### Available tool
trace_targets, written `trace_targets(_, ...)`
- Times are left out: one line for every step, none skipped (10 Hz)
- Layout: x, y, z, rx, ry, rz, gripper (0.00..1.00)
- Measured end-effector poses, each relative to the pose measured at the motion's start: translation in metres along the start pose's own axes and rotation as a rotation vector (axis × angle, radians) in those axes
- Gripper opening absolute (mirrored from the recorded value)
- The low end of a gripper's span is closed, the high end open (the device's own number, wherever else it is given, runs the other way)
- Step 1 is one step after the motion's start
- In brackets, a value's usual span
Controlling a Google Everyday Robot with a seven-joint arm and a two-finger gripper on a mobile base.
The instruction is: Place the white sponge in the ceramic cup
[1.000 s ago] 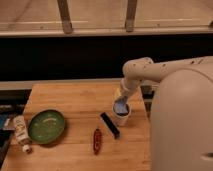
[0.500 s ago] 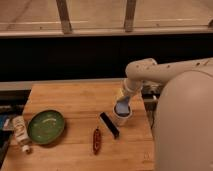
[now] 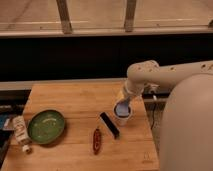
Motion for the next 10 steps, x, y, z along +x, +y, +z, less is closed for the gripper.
trace_targets(0.001, 0.002, 0.001, -0.002, -0.002, -0.004, 0.68)
trace_targets(0.001, 0.004, 0.002, -0.003, -0.003, -0.010, 0.76)
trace_targets(0.002, 0.006, 0.004, -0.005, -0.002, -0.012, 0.78)
trace_targets(0.002, 0.008, 0.005, -0.007, -0.001, -0.014, 0.78)
trace_targets(0.003, 0.009, 0.006, -0.009, 0.000, -0.016, 0.78)
trace_targets(0.003, 0.010, 0.006, -0.011, -0.002, -0.019, 0.78)
trace_targets(0.003, 0.011, 0.006, -0.015, -0.004, -0.024, 0.78)
trace_targets(0.003, 0.013, 0.004, -0.031, -0.011, -0.031, 0.78)
trace_targets(0.002, 0.013, 0.003, -0.044, -0.016, -0.031, 0.78)
trace_targets(0.003, 0.011, 0.003, -0.049, -0.018, -0.027, 0.78)
